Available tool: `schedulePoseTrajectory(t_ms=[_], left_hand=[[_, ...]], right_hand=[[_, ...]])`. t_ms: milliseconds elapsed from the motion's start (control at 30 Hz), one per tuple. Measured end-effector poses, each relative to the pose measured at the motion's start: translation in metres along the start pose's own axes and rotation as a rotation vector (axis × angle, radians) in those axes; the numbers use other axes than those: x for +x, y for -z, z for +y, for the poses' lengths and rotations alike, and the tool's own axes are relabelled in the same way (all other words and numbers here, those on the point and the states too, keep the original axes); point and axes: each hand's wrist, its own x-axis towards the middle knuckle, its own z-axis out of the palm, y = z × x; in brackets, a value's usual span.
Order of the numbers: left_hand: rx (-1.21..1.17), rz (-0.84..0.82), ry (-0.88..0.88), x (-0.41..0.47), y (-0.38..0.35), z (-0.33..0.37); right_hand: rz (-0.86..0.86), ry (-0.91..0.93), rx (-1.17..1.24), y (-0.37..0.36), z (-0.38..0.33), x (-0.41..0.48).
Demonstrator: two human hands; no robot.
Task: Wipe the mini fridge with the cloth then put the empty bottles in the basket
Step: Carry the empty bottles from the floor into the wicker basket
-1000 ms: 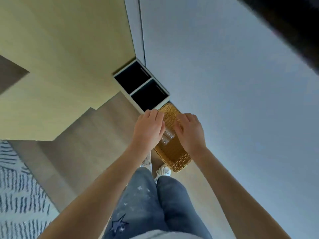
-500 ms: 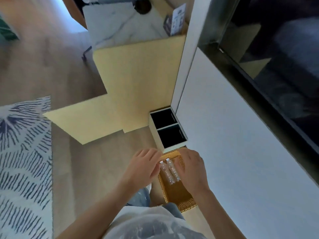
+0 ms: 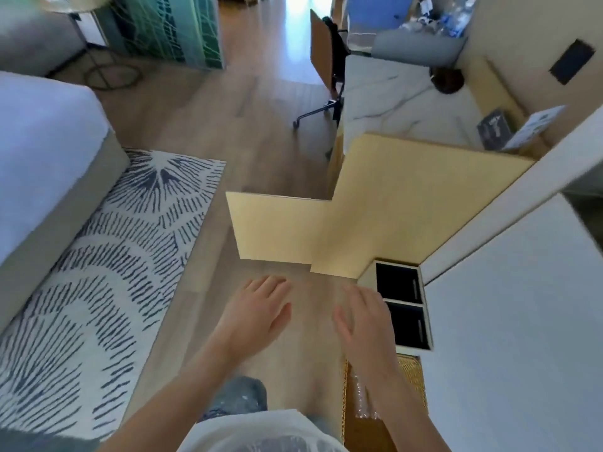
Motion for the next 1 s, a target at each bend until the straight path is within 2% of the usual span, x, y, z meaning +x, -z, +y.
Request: schedulePoseTrajectory(t_ms=[267, 467, 700, 833, 1000], left_hand=[[0.117, 0.087, 0.267, -0.056, 0.071, -0.211], [0.167, 0.093, 0.409, -0.058, 0.149, -0.336], [0.096, 0.132, 0.367, 0.009, 0.143, -0.433], [0.105, 0.099, 0.316, 0.076, 0.13, -0.483], [0.105, 0.072, 0.318, 0.176, 0.154, -0.551]], right_hand=[[-0.049, 0.271, 0.09, -0.147, -0.168, 0.12], [-0.085, 0.333, 0.14, -0.205, -0.269, 0.211], [-0.09, 0.323, 0.109, -0.257, -0.283, 0.306], [-0.083, 0.32, 0.096, -0.292, -0.279, 0.384], [-0.055, 0.287, 0.15, -0.32, -0.286, 0.498]])
